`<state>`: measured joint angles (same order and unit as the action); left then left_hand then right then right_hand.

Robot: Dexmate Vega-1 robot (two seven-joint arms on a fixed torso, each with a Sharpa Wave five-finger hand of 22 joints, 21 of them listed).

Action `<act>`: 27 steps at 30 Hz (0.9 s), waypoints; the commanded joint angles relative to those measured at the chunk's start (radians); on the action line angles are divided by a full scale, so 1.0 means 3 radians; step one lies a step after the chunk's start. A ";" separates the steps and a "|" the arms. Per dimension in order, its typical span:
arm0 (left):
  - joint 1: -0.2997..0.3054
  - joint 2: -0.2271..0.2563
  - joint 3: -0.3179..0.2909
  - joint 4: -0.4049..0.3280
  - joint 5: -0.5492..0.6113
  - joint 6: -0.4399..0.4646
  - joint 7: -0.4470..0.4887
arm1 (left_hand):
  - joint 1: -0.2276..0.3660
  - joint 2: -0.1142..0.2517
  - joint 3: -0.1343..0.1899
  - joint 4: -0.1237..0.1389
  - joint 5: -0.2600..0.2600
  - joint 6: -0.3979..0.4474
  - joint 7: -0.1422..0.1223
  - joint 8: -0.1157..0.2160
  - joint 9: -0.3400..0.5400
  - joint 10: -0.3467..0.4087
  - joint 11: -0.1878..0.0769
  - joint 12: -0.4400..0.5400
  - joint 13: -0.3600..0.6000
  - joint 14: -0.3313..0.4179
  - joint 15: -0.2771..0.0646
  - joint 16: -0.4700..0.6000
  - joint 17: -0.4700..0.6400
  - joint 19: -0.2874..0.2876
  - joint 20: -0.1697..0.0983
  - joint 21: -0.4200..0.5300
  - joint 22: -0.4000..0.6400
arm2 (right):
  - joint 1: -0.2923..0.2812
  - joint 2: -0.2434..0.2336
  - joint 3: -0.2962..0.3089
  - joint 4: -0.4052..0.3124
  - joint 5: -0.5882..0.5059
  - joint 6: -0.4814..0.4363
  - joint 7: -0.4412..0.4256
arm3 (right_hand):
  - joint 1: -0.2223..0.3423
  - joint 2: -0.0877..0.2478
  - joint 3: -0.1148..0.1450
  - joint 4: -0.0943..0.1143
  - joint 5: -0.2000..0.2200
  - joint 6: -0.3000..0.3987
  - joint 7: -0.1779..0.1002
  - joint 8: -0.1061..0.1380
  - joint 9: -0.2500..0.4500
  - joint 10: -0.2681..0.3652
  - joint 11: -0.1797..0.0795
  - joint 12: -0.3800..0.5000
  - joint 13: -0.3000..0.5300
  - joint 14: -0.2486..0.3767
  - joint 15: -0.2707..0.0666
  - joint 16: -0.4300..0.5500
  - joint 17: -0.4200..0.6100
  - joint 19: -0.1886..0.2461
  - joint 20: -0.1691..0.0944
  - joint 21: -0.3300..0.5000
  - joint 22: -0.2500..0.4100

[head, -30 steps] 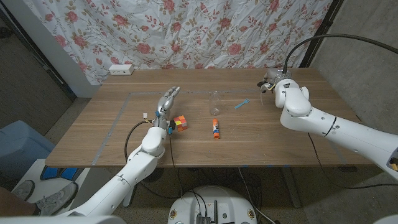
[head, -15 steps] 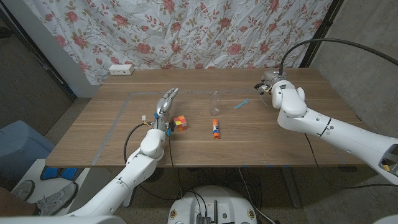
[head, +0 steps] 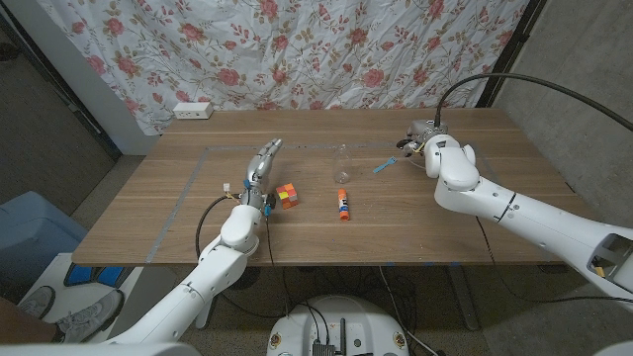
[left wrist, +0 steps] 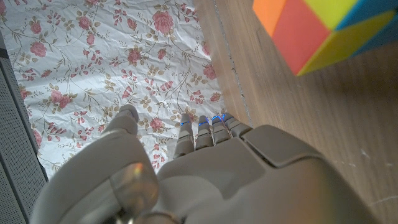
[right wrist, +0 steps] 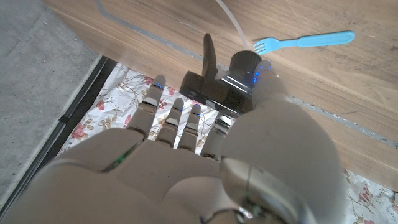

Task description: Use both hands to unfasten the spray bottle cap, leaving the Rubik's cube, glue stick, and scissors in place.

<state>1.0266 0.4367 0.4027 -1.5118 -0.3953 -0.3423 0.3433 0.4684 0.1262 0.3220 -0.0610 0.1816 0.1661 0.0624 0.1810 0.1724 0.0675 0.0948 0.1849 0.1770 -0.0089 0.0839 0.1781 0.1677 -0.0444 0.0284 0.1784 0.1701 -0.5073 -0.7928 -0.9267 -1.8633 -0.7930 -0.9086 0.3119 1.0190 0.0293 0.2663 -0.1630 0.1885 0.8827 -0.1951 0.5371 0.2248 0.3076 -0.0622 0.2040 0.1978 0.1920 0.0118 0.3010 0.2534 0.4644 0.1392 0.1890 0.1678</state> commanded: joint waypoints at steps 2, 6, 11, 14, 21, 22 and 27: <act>-0.0012 0.0019 -0.0024 0.0008 -0.0023 -0.0011 -0.0028 | -0.0032 0.0006 0.0012 0.0013 0.0012 0.0005 0.0017 0.0000 0.0008 -0.0012 -0.0005 0.0023 0.0006 -0.0013 0.0015 -0.0002 0.0009 -0.0025 0.0002 0.0031 0.0006 | -0.0060 0.0137 -0.0052 0.0089 -0.0039 0.0008 -0.0006 | 0.0024 0.0011 0.0006 0.0017 0.0009 0.0077 -0.0084 0.0183 0.0151 0.0039 0.0001 0.0018 0.0008 0.0012 -0.0033 0.0012 0.0009 0.0007 -0.0023 0.0007 0.0002; -0.0012 0.0013 -0.0019 0.0016 -0.0035 -0.0009 -0.0039 | -0.0042 0.0012 0.0013 0.0014 0.0013 0.0007 0.0018 0.0000 0.0007 -0.0012 -0.0005 0.0024 0.0006 -0.0014 0.0014 -0.0002 0.0008 -0.0025 0.0004 0.0031 0.0006 | -0.0044 0.0155 -0.0077 0.0121 -0.0048 0.0023 0.0015 | 0.0022 0.0006 0.0003 0.0017 0.0007 0.0070 -0.0083 0.0185 0.0156 0.0037 0.0002 0.0016 0.0008 0.0014 -0.0032 0.0013 0.0009 0.0010 -0.0023 0.0007 0.0001; -0.0010 0.0012 -0.0019 0.0017 -0.0039 -0.0010 -0.0041 | -0.0054 0.0020 0.0015 0.0015 0.0014 0.0008 0.0017 0.0001 0.0007 -0.0009 -0.0001 0.0025 0.0006 -0.0013 0.0016 -0.0001 0.0008 -0.0025 0.0005 0.0032 0.0006 | -0.0004 0.0174 -0.0103 0.0182 -0.0061 0.0056 0.0047 | 0.0019 -0.0002 -0.0002 0.0016 0.0005 0.0050 -0.0080 0.0183 0.0162 0.0031 0.0008 0.0013 0.0009 0.0012 -0.0027 0.0011 0.0009 0.0011 -0.0021 0.0007 0.0001; -0.0006 0.0017 -0.0019 0.0011 -0.0038 -0.0004 -0.0039 | -0.0061 0.0025 0.0017 0.0015 0.0015 0.0012 0.0018 0.0002 0.0007 -0.0006 0.0001 0.0027 0.0006 -0.0014 0.0015 -0.0001 0.0008 -0.0025 0.0004 0.0033 0.0006 | 0.0012 0.0184 -0.0110 0.0206 -0.0066 0.0061 0.0064 | 0.0013 -0.0022 -0.0012 0.0015 -0.0001 -0.0018 -0.0072 0.0160 0.0160 0.0019 0.0016 0.0006 0.0010 0.0012 -0.0024 0.0010 0.0008 0.0015 -0.0018 0.0006 0.0001; 0.0011 0.0014 -0.0020 -0.0005 -0.0054 0.0005 -0.0040 | -0.0078 0.0042 0.0024 0.0016 0.0017 0.0022 0.0019 0.0005 0.0007 -0.0005 -0.0002 0.0028 0.0005 -0.0012 0.0016 0.0000 0.0008 -0.0020 0.0008 0.0035 0.0006 | 0.0021 0.0192 -0.0098 0.0228 -0.0050 0.0073 0.0081 | 0.0007 -0.0069 -0.0034 0.0010 -0.0019 -0.0224 -0.0073 0.0085 0.0151 -0.0035 0.0025 -0.0016 0.0012 -0.0015 0.0005 -0.0007 0.0003 0.0004 -0.0005 -0.0001 0.0001; 0.0011 0.0015 -0.0019 -0.0005 -0.0060 0.0007 -0.0046 | -0.0081 0.0044 0.0025 0.0016 0.0018 0.0024 0.0018 0.0006 0.0007 -0.0003 -0.0004 0.0029 0.0005 -0.0011 0.0015 0.0000 0.0008 -0.0020 0.0008 0.0035 0.0006 | 0.0019 0.0190 -0.0093 0.0226 -0.0042 0.0079 0.0077 | 0.0006 -0.0072 -0.0035 0.0010 -0.0021 -0.0233 -0.0076 0.0081 0.0149 -0.0041 0.0023 -0.0018 0.0012 -0.0017 0.0009 -0.0009 0.0003 0.0004 -0.0004 -0.0001 0.0001; 0.0023 0.0017 -0.0018 -0.0016 -0.0064 0.0008 -0.0046 | -0.0095 0.0059 0.0032 0.0016 0.0020 0.0026 0.0020 0.0006 0.0007 -0.0002 -0.0006 0.0029 0.0005 -0.0007 0.0014 0.0002 0.0007 -0.0017 0.0007 0.0037 0.0006 | 0.0017 0.0191 -0.0092 0.0225 -0.0042 0.0073 0.0078 | 0.0009 -0.0120 -0.0052 0.0000 -0.0022 -0.0276 -0.0083 0.0068 0.0148 -0.0078 0.0034 -0.0030 0.0013 -0.0032 0.0018 -0.0021 -0.0003 0.0007 0.0005 -0.0001 0.0001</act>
<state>1.0266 0.4408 0.3974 -1.5094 -0.4092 -0.3447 0.3320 0.4475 0.1396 0.3262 -0.0569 0.1816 0.1699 0.0663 0.1810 0.1725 0.0675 0.0948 0.1897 0.1770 -0.0089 0.0839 0.1781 0.1678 -0.0444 0.0284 0.1860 0.1700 -0.5058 -0.7412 -0.9536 -1.8048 -0.8083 -0.8888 0.3300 1.0192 0.0085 0.2563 -0.1617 0.1847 0.8065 -0.2197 0.5603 0.2727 0.2942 -0.0500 0.1994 0.1977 0.1889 0.0149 0.3010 0.2506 0.4642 0.1394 0.1890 0.1678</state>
